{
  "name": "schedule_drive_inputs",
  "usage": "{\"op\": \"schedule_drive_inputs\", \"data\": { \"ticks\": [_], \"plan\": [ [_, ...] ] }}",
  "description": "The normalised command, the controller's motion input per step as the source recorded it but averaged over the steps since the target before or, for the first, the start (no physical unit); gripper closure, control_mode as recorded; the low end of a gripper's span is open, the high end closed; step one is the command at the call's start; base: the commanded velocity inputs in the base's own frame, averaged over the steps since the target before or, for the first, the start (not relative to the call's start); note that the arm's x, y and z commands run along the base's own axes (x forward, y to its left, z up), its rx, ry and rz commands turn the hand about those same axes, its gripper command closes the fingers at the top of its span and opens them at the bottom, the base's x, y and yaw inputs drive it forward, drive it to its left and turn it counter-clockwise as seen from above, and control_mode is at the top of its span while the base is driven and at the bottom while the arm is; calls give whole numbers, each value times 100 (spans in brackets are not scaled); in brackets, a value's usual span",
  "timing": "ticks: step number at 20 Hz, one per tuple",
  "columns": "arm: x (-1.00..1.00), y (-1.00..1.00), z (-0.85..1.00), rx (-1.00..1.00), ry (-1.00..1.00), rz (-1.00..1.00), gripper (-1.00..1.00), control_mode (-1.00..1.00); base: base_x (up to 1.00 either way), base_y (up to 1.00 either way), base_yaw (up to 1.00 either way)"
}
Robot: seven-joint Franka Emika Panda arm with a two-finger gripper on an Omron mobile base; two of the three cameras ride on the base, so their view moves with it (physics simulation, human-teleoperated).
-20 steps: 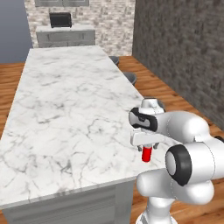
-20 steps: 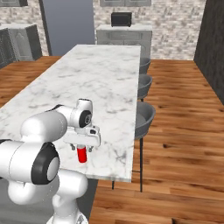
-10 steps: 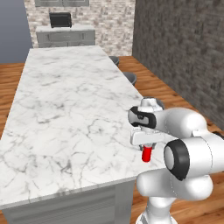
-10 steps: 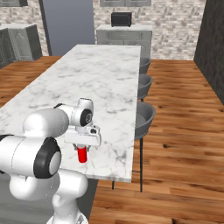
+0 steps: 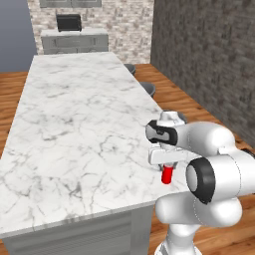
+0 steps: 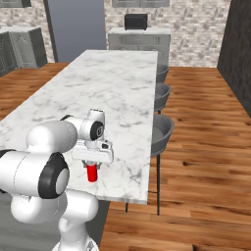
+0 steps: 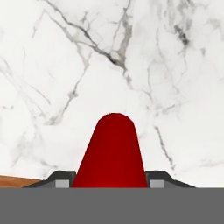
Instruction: Four empty soda cans are scattered around the kitchen. Gather all the cans and cluster them next to the stove for recycling.
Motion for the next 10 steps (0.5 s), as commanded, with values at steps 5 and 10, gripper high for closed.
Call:
{"op": "schedule_drive_inputs", "data": {
  "ticks": [5, 10],
  "plan": [
    [-2, 0, 36, 0, 0, 0, 100, -100, 0, 0, 0],
    [-19, 0, 26, 0, 0, 0, 100, -100, 0, 0, 0]
  ]
}}
